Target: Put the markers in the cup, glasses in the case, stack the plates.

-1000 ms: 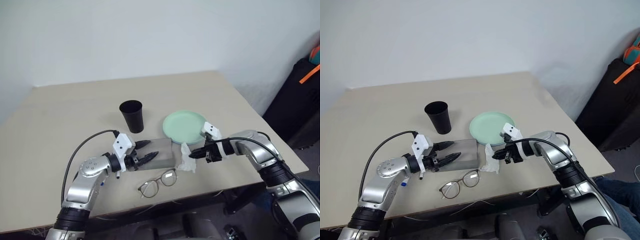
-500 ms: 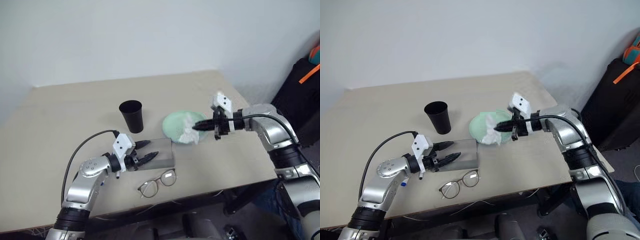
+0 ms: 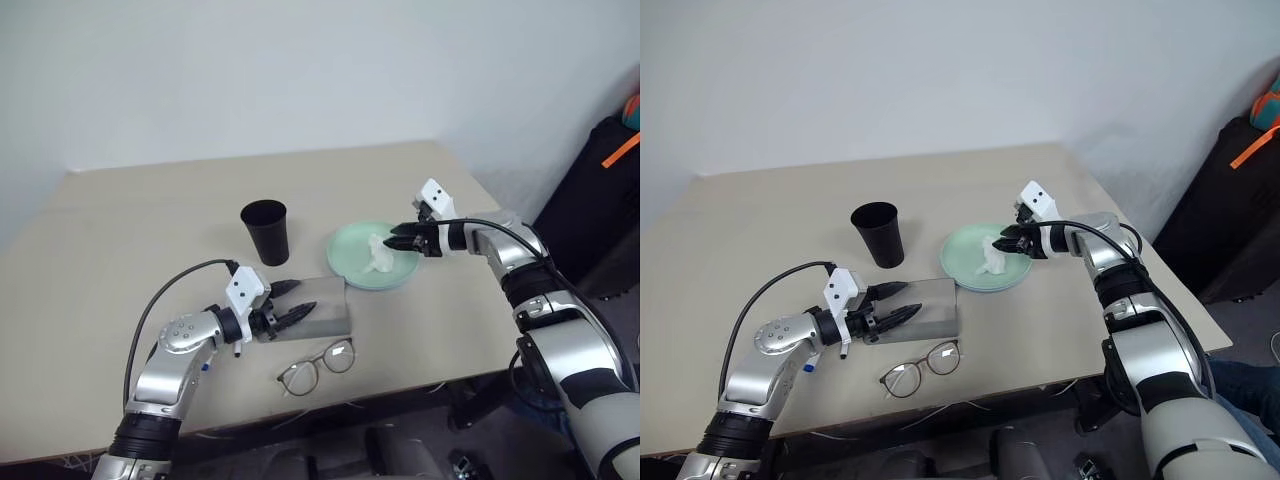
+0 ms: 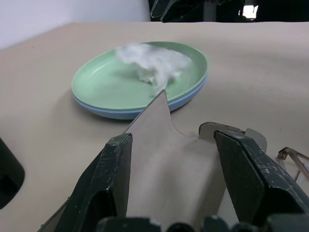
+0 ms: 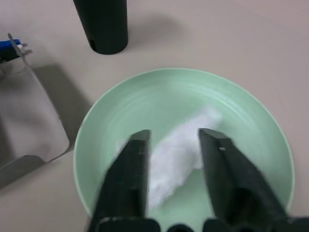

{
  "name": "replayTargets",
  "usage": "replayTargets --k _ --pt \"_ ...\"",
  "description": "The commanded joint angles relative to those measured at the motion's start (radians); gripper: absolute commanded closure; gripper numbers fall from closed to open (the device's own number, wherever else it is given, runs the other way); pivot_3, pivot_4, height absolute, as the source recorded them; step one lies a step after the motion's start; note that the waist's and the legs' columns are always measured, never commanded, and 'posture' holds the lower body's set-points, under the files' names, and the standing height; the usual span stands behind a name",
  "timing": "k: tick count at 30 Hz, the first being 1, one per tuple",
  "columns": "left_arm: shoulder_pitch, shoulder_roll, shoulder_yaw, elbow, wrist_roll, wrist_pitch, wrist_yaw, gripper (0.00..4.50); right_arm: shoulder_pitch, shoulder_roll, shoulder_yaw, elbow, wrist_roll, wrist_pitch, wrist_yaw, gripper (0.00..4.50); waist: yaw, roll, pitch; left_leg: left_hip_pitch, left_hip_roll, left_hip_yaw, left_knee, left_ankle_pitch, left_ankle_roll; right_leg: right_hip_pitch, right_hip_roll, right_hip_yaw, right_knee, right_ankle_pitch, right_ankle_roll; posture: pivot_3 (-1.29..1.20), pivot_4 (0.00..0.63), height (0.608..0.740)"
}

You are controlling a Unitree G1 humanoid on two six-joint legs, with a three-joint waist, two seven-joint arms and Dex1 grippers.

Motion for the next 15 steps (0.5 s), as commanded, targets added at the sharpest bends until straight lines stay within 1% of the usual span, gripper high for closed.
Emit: replayTargets --k 1,5,10,15 --pt "0.001 0.005 0.013 -0.039 -0.005 -0.012 0.005 1.69 -0.046 -0.002 -0.035 0.006 -0.014 -0.041 -0.014 1.46 0.0 0.0 0.0 0.0 0.0 0.0 0.0 0.0 0.0 0.0 0.0 0.0 0.0 0.0 0.0 0.0 0.0 0.74" --pt "0.004 0.008 0.019 -0.042 -0.006 -0.009 0.006 1.69 -0.026 -0.019 -0.057 -0.041 0.004 -0.051 0.026 1.46 0.0 0.0 0.0 0.0 0.0 0.0 0.0 0.0 0.0 0.0 0.0 0.0 0.0 0.0 0.0 0.0 0.0 0.74" --pt "-0.013 0.022 0.021 -0.026 -0.006 -0.01 -0.012 1.69 0.099 -0.078 -0.062 -0.266 0.045 -0.069 0.161 1.46 0.001 0.0 0.0 0.0 0.0 -0.001 0.0 0.0 0.0 0.0 0.0 -0.001 0.001 0.0 0.0 0.0 0.0 0.74" --pt "-0.037 0.044 0.022 -0.016 -0.022 0.007 -0.055 1.69 0.212 -0.126 -0.068 -0.465 0.085 -0.026 0.225 1.46 0.001 0.0 0.0 0.0 0.0 -0.001 0.001 0.0 0.0 0.001 0.0 0.0 0.001 0.0 0.0 0.0 0.0 0.74"
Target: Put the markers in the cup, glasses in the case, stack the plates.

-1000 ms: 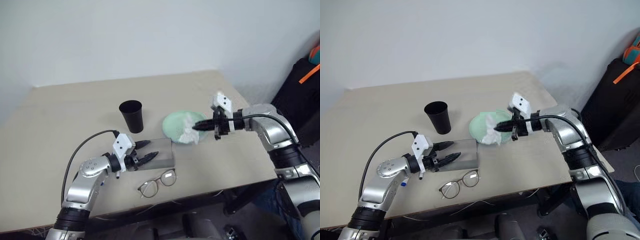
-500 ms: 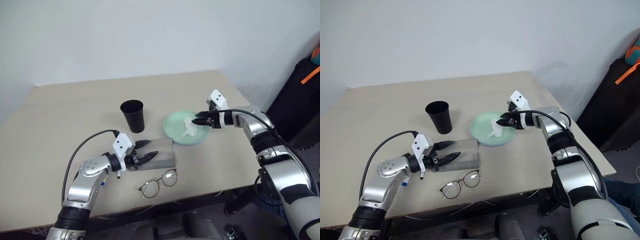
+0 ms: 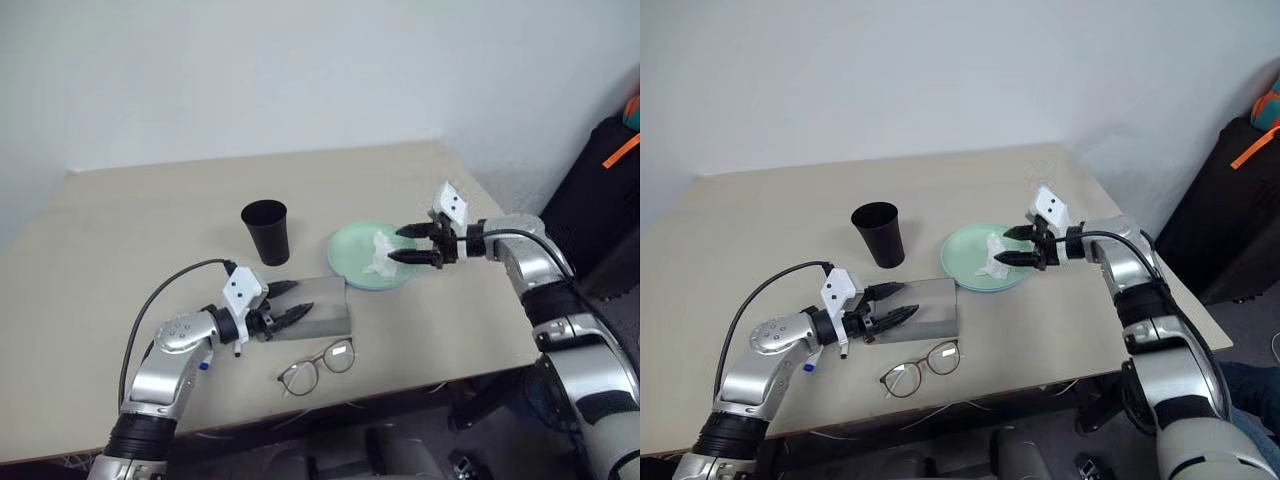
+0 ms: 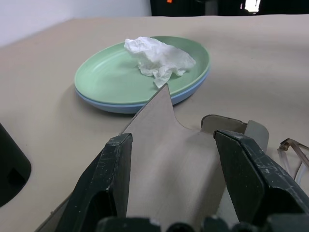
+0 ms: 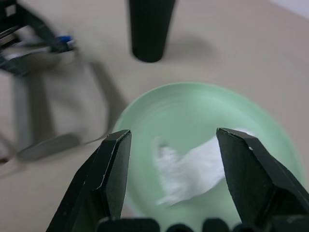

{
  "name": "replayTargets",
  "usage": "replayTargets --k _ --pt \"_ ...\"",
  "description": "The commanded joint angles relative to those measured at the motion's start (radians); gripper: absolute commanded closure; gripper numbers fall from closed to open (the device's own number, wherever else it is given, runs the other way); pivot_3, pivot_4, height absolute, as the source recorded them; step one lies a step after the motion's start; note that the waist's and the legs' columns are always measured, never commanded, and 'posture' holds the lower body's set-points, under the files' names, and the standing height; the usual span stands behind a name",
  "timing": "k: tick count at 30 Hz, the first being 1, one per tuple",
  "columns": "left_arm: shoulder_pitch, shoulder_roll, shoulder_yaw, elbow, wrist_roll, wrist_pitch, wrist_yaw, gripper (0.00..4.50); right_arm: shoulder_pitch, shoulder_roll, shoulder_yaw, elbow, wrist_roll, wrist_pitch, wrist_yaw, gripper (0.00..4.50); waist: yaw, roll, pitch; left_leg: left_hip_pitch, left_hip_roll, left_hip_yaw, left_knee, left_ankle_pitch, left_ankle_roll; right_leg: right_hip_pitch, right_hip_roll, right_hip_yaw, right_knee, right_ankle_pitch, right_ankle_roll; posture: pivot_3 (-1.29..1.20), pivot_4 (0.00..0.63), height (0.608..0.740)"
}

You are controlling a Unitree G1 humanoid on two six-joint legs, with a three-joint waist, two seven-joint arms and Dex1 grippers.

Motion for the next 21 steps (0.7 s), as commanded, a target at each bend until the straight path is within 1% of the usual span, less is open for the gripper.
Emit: replayTargets --k 1,3,7,11,21 --pt "-0.038 0.034 0.014 -0.022 -0.041 0.028 -0.055 1.69 0.045 -0.042 -0.027 -0.169 0.045 0.023 0.037 1.46 0.0 0.0 0.0 0.0 0.0 0.0 0.0 0.0 0.0 0.0 0.0 0.0 0.0 0.0 0.0 0.0 0.0 0.74" --pt "-0.039 0.058 0.012 -0.04 -0.076 0.078 -0.103 1.69 0.076 -0.049 -0.027 -0.212 0.046 0.029 0.03 1.46 -0.001 0.0 0.0 0.0 0.0 0.001 0.0 0.0 0.0 0.0 0.0 0.0 0.0 0.0 0.0 0.0 0.0 0.74" --pt "-0.046 0.133 -0.007 -0.081 -0.135 0.191 -0.207 1.69 0.149 -0.081 -0.004 -0.29 0.037 0.008 0.063 1.46 -0.001 0.0 0.0 0.001 0.001 0.001 0.0 0.0 0.0 0.0 0.001 -0.001 0.001 0.0 0.0 0.0 0.0 0.74" --pt "-0.061 0.191 -0.055 -0.117 -0.132 0.25 -0.278 1.69 0.209 -0.084 0.003 -0.341 0.045 -0.03 0.081 1.46 0.0 0.0 0.0 0.001 0.001 0.001 0.0 0.0 0.0 0.0 0.0 -0.001 0.0 0.0 0.0 0.0 0.0 0.74" --pt "-0.108 0.23 -0.159 -0.152 -0.106 0.322 -0.35 1.69 0.29 -0.059 0.007 -0.405 0.059 -0.049 0.057 1.46 -0.001 -0.001 0.001 0.001 0.0 0.001 0.0 0.0 0.0 0.0 0.0 0.0 0.0 0.0 0.0 0.0 0.0 0.74"
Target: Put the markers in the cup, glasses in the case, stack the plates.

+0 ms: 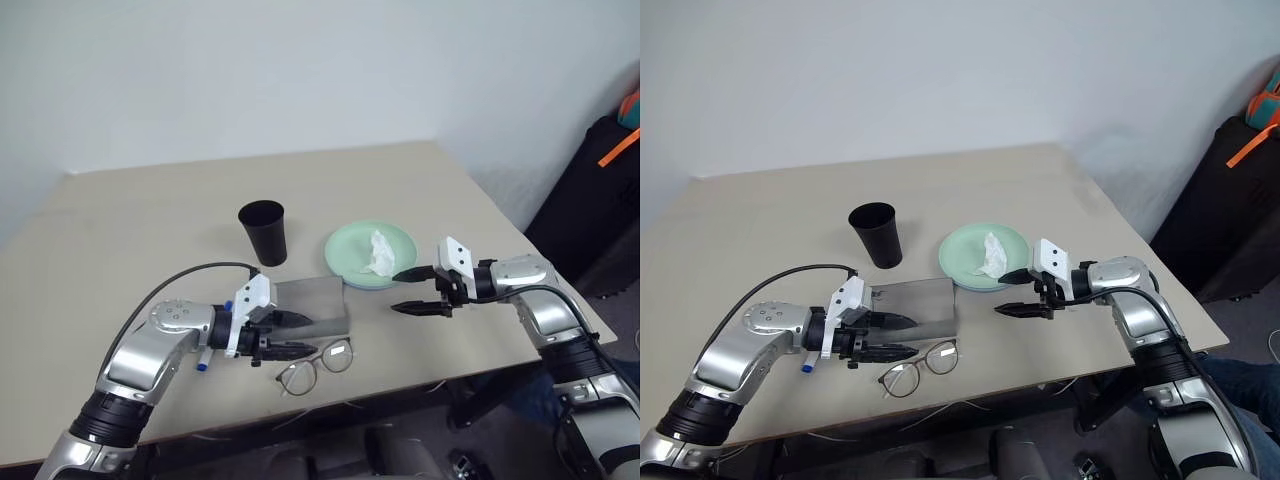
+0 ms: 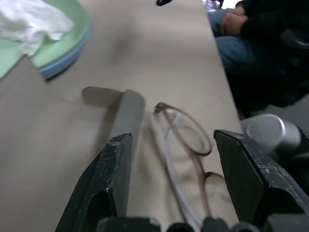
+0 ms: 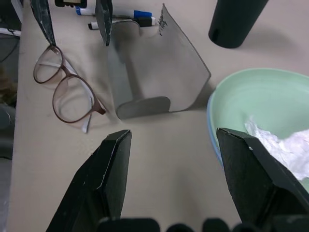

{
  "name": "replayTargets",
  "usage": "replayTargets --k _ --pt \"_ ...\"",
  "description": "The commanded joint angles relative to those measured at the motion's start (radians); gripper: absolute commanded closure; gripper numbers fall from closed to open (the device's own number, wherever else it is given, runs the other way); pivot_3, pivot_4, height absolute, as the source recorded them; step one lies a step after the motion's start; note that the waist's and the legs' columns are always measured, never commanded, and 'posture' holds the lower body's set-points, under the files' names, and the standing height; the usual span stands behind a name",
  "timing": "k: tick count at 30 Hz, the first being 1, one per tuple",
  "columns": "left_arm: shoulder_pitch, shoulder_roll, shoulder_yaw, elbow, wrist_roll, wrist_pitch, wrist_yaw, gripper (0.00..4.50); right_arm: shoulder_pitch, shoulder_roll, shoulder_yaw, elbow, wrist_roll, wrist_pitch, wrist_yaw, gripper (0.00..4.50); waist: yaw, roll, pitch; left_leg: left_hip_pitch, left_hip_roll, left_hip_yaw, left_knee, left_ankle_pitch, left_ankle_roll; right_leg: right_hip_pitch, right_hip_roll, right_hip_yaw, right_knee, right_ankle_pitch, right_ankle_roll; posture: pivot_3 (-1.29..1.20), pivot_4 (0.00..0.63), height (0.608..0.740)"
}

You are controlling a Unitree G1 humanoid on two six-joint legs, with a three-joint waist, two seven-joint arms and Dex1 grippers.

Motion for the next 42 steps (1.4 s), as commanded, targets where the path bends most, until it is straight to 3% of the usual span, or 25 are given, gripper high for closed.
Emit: replayTargets --k 1,12,23,26,32,42 --pt "-0.027 0.024 -0.037 -0.033 0.013 0.009 -0.035 1.69 0.003 0.009 -0.007 -0.051 0.019 -0.017 -0.017 1.46 0.0 0.0 0.0 0.0 0.0 0.0 0.0 0.0 0.0 0.0 0.0 0.0 0.0 0.0 0.0 0.0 0.0 0.74" --pt "-0.07 0.059 -0.148 0.015 0.104 -0.004 -0.094 1.69 0.034 0.044 -0.006 -0.07 0.015 -0.022 -0.075 1.46 0.0 0.0 0.0 0.0 0.0 0.0 0.0 0.0 0.0 0.0 0.0 0.0 0.0 0.0 0.0 0.0 0.0 0.74" --pt "-0.094 0.021 -0.161 0.058 0.098 0.022 -0.101 1.69 0.047 0.053 0.002 -0.064 0.009 -0.037 -0.115 1.46 0.0 0.0 0.0 0.0 0.0 0.0 0.0 0.0 0.0 0.0 0.0 0.0 0.0 0.0 0.0 0.0 0.0 0.74" --pt "-0.102 0.014 -0.164 0.067 0.103 0.019 -0.103 2.31 0.047 0.052 0.002 -0.059 0.006 -0.042 -0.123 1.42 0.0 0.0 0.0 0.0 0.0 0.0 0.0 0.0 0.0 0.0 0.0 0.0 0.0 0.0 0.0 0.0 0.0 0.74" --pt "-0.107 0.008 -0.177 0.073 0.116 0.001 -0.107 4.38 0.06 0.045 0.0 -0.076 0.009 -0.039 -0.13 1.42 0.001 0.0 0.0 0.0 0.0 0.0 0.0 0.0 0.0 0.0 0.0 0.0 0.0 0.0 0.0 0.0 0.0 0.74" --pt "-0.118 -0.009 -0.183 0.091 0.129 -0.023 -0.112 4.38 0.063 0.034 0.0 -0.075 0.007 -0.04 -0.138 1.42 0.001 0.0 0.0 0.001 0.0 -0.001 0.003 0.001 0.001 0.004 0.0 0.0 0.0 0.0 0.0 0.0 0.0 0.74"
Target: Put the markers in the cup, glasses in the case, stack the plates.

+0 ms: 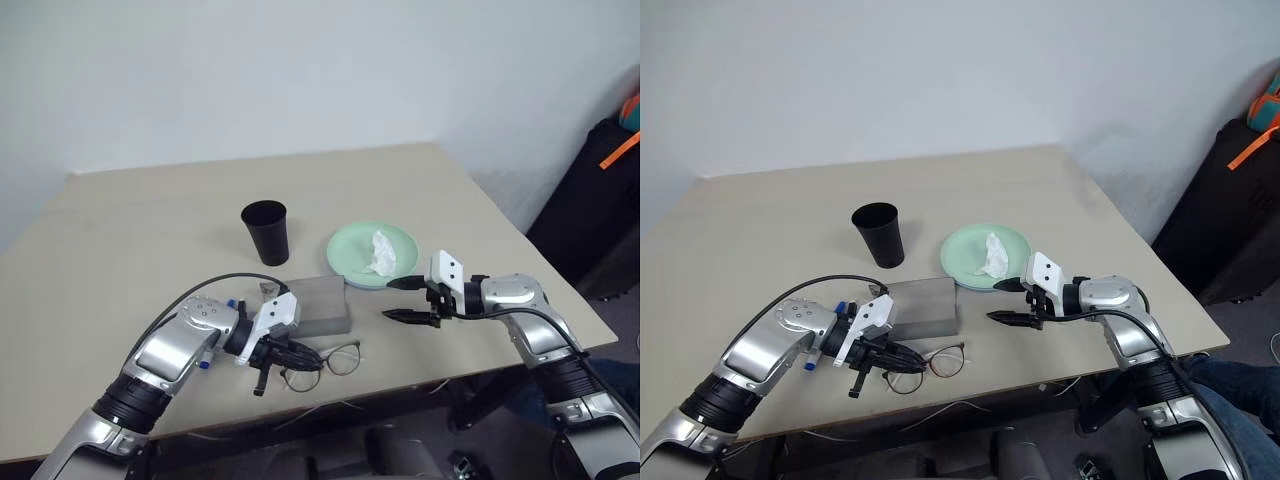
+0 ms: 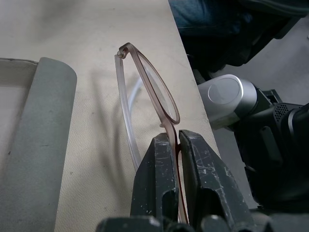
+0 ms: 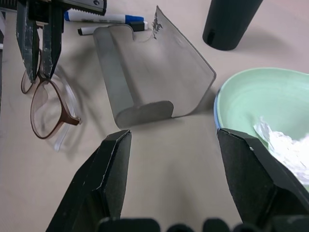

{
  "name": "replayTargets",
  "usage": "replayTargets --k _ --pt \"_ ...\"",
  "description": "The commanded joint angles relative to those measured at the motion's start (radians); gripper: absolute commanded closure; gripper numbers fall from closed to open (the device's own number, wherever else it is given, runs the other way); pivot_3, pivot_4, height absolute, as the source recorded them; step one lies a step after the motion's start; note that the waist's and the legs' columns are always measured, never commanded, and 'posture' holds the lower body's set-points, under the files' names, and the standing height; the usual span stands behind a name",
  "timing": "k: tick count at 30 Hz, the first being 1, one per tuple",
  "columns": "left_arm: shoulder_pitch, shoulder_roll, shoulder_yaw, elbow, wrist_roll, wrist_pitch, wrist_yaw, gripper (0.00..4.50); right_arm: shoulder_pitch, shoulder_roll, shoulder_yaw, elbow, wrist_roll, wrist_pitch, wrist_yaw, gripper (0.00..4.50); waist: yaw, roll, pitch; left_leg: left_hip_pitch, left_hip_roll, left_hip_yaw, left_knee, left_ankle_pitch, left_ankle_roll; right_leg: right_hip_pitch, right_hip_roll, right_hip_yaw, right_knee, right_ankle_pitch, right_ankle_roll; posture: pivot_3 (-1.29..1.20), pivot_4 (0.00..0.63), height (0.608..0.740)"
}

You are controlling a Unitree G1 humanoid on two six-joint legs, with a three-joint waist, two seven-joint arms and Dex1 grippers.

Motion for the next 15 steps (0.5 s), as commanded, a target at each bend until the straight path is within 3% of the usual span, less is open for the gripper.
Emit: replayTargets --k 1,15 --pt "-0.021 -0.006 -0.002 0.005 0.023 -0.019 0.011 4.38 -0.017 -0.005 -0.015 -0.037 0.008 -0.017 -0.008 1.42 0.0 0.0 0.0 0.0 0.0 0.0 0.0 0.0 0.0 0.0 0.0 0.0 0.0 0.0 0.0 0.0 0.0 0.74" --pt "-0.129 -0.017 0.153 -0.024 -0.099 0.026 0.024 4.38 -0.036 -0.012 -0.01 -0.011 0.0 -0.032 0.003 1.42 0.0 0.0 0.0 -0.001 0.0 -0.001 0.0 0.0 0.0 0.0 0.0 0.0 0.0 0.0 0.0 0.0 0.0 0.74"
